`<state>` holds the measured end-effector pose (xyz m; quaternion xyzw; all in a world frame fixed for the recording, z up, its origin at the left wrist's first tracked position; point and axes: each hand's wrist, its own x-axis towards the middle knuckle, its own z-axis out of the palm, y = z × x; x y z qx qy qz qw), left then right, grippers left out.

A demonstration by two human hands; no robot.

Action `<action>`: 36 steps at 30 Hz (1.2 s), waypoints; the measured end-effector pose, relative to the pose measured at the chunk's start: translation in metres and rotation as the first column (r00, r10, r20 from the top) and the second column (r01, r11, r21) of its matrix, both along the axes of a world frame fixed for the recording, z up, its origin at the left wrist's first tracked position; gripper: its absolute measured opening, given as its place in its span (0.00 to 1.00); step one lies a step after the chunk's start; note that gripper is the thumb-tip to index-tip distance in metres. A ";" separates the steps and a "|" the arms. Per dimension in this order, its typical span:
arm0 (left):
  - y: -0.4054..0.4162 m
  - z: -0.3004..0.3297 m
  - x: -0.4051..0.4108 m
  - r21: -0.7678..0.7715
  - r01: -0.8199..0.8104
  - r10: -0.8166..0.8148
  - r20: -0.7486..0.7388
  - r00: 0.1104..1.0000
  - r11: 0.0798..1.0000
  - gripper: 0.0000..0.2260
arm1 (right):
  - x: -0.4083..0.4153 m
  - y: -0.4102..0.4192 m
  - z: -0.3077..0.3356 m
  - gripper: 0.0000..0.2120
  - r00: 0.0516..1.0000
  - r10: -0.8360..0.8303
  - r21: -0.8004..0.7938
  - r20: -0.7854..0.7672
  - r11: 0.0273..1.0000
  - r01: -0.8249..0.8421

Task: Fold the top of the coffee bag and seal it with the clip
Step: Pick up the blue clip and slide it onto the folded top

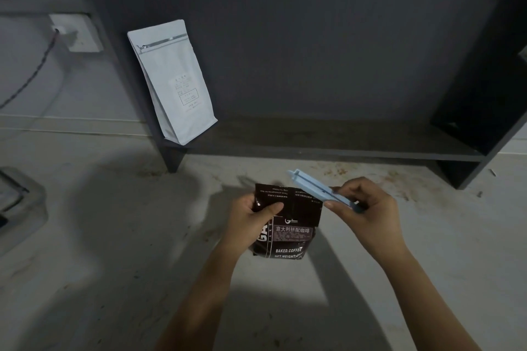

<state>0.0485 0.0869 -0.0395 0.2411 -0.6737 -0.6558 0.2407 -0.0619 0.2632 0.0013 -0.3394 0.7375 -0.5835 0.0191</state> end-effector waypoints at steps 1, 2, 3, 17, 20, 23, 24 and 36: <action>0.002 -0.003 0.000 0.031 -0.002 0.003 -0.011 1.000 1.000 0.04 | 0.000 -0.001 0.001 0.13 1.000 0.005 0.014 0.009 1.000 -0.005; 0.003 -0.006 0.000 0.060 -0.004 0.006 -0.024 1.000 0.998 0.04 | 0.000 -0.002 0.002 0.15 1.000 0.017 0.029 0.022 0.999 -0.018; 0.004 -0.008 0.000 0.081 -0.006 0.009 -0.040 0.999 0.997 0.04 | 0.000 -0.003 0.004 0.17 0.999 0.036 0.045 0.033 0.998 -0.038; 0.001 -0.014 0.006 0.076 0.018 -0.013 -0.066 0.998 0.997 0.09 | 0.005 -0.029 0.011 0.19 0.982 0.189 0.200 -0.021 0.963 -0.181; 0.002 -0.014 0.005 0.049 0.024 -0.021 -0.059 0.998 0.999 0.06 | 0.005 -0.033 0.011 0.19 0.979 0.202 0.223 -0.028 0.956 -0.191; 0.002 -0.015 0.004 0.024 0.033 -0.031 -0.072 0.997 0.999 0.06 | 0.007 -0.037 0.011 0.20 0.974 0.223 0.258 -0.032 0.943 -0.208; 0.002 -0.014 0.004 0.024 0.036 -0.034 -0.077 0.996 0.999 0.06 | 0.008 -0.039 0.011 0.20 0.973 0.227 0.270 -0.038 0.940 -0.209; 0.004 -0.009 0.004 -0.015 0.008 -0.010 -0.122 0.993 1.000 0.08 | 0.018 -0.055 0.009 0.19 0.978 0.187 0.277 -0.097 0.949 -0.154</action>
